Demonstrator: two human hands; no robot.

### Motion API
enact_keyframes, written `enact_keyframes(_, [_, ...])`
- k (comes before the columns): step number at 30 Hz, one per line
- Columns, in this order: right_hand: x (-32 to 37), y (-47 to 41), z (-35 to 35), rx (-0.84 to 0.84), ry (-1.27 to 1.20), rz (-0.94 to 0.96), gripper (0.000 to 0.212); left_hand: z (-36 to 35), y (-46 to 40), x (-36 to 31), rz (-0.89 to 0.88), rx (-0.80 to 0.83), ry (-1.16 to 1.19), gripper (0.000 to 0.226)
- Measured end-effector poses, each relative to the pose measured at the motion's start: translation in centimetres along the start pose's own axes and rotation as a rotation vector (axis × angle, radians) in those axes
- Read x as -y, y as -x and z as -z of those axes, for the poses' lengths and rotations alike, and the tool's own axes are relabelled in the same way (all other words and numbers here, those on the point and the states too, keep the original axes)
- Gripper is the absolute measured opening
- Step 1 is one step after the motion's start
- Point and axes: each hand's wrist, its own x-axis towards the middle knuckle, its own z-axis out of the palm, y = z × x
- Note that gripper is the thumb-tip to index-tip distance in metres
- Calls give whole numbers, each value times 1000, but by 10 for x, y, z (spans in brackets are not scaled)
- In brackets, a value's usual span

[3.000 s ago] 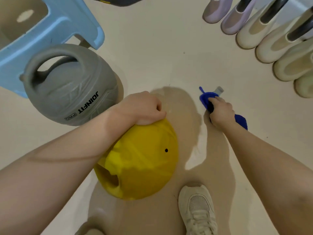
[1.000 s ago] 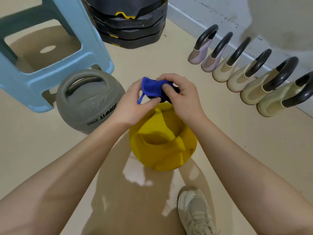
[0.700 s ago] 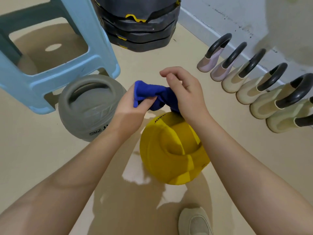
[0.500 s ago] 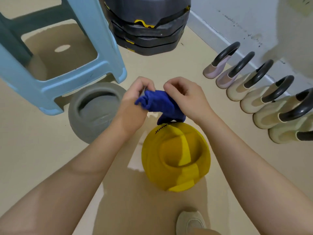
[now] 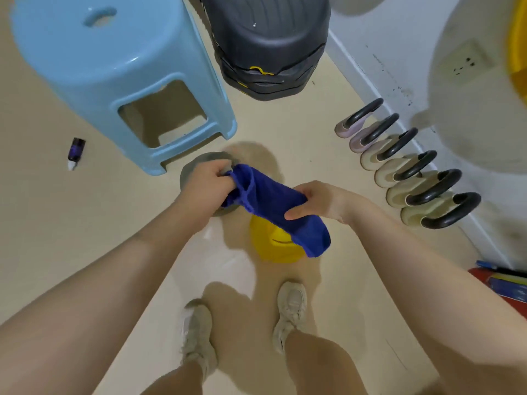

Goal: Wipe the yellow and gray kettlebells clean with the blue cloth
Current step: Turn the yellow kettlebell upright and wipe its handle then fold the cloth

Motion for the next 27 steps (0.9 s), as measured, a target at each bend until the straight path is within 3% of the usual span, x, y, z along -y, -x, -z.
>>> enact_keyframes(5, [44,61,12,-120,175,27,17,35,48,-32,132,16,238,16])
enact_keyframes(9, [75,80,11,-251,406,197,14,45,78,-41,327,275,706,25])
enact_keyframes(11, [92,83,2,-369,426,313,13,53,91,-41,335,371,755,35])
enact_keyframes(14, [120,83,-13,-418,382,415,10,80,98,-40,229,443,650,49])
enact_keyframes(16, [137,80,-22,-412,387,407,10,108,97,-39,189,463,503,39])
enact_keyframes(20, [178,73,-42,-371,439,248,15,166,88,-45,44,493,-66,65])
enact_keyframes(23, [213,62,-63,-348,477,186,18,212,83,-52,-113,532,-435,71])
enact_keyframes(27, [249,45,-78,-326,499,136,17,268,79,-65,-222,656,-541,79])
